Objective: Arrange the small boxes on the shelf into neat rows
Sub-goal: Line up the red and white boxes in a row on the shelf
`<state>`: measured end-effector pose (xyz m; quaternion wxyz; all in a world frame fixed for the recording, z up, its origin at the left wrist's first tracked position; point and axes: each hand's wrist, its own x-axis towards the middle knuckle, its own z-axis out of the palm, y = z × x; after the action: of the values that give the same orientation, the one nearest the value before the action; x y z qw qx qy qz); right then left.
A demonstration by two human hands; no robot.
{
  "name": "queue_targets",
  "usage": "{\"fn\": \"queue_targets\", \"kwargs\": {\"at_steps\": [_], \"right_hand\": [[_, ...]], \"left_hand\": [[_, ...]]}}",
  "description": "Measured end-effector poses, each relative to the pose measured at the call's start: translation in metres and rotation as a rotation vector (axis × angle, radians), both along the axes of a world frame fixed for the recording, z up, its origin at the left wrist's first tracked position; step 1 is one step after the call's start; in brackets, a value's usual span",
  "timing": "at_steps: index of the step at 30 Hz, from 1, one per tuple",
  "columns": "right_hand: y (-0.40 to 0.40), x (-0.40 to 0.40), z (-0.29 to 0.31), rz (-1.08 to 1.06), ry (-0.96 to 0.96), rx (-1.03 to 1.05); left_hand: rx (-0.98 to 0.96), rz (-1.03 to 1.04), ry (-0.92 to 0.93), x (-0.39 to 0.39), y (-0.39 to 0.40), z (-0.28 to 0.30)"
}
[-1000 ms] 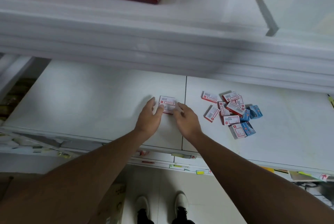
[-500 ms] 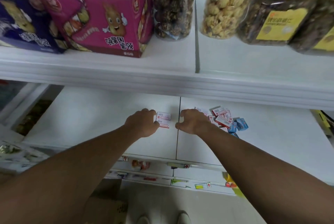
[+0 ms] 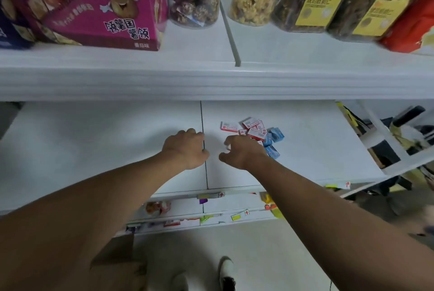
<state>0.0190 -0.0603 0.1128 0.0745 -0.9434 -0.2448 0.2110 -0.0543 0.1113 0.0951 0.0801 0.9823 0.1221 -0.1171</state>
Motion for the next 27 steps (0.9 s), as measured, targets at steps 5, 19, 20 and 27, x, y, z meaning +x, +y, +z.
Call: {"fn": "queue_targets", "kwargs": {"at_steps": [5, 19, 20, 27], "right_hand": [[-0.049, -0.004, 0.012, -0.103, -0.013, -0.033], [-0.243, 0.009, 0.018, -0.162, -0.003, -0.013], [-0.254, 0.010, 0.016, -0.157, -0.010, -0.010], [-0.276, 0.015, 0.012, -0.099, -0.020, 0.014]], "left_hand": [[-0.002, -0.075, 0.017, 0.009, -0.038, 0.014], [0.024, -0.132, 0.012, 0.038, -0.217, 0.030], [0.027, -0.117, 0.010, 0.037, -0.227, 0.028], [0.069, -0.050, -0.003, 0.023, -0.251, 0.019]]}}
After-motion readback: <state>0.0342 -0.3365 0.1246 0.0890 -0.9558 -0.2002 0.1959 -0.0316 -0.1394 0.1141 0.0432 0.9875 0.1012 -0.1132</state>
